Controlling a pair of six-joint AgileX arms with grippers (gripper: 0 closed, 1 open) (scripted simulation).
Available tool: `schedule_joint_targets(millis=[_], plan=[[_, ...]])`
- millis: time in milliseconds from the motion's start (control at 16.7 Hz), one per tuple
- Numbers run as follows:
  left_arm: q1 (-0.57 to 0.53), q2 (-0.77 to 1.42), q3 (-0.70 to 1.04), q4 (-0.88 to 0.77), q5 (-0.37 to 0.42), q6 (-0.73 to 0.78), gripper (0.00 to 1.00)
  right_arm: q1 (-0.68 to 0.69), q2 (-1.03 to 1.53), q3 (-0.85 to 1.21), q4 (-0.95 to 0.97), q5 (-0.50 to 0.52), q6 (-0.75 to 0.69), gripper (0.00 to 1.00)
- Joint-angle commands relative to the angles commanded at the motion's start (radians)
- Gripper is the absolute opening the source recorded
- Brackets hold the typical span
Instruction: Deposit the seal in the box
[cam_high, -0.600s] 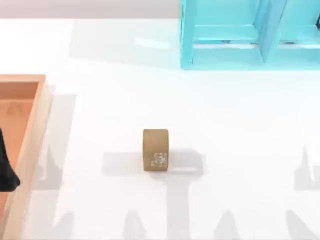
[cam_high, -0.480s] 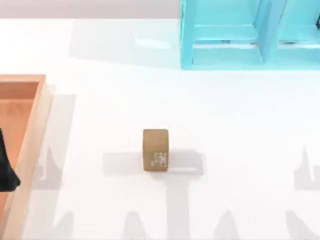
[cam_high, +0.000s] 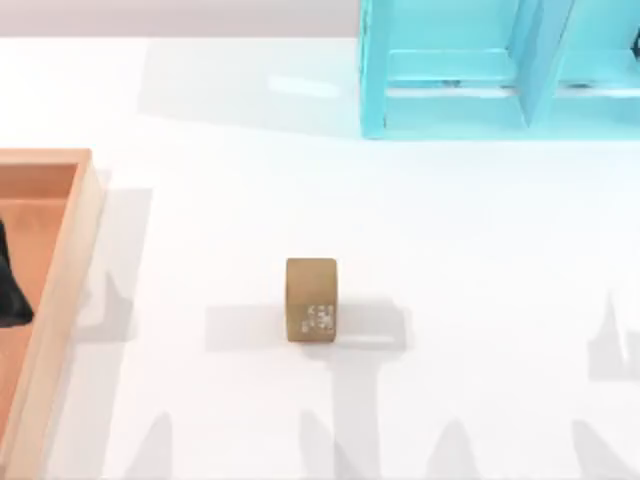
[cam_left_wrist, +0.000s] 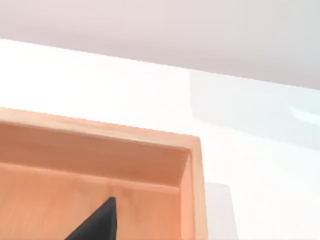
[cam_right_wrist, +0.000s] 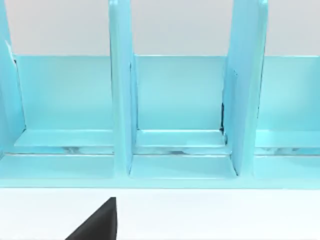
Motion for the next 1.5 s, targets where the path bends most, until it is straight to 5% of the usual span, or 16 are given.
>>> schedule_joint_targets(millis=[900,1500], plan=[[-0.406,1.468,1.074,-0.996,-0.014,-0.418,1.00,0.000,0.000,0.000,0.000,0.000,0.000,1.00],[-0.649,1.769,1.594,-1.160,0.029,-0.504,1.00,0.000,0.000,0.000,0.000,0.000,0.000,1.00]])
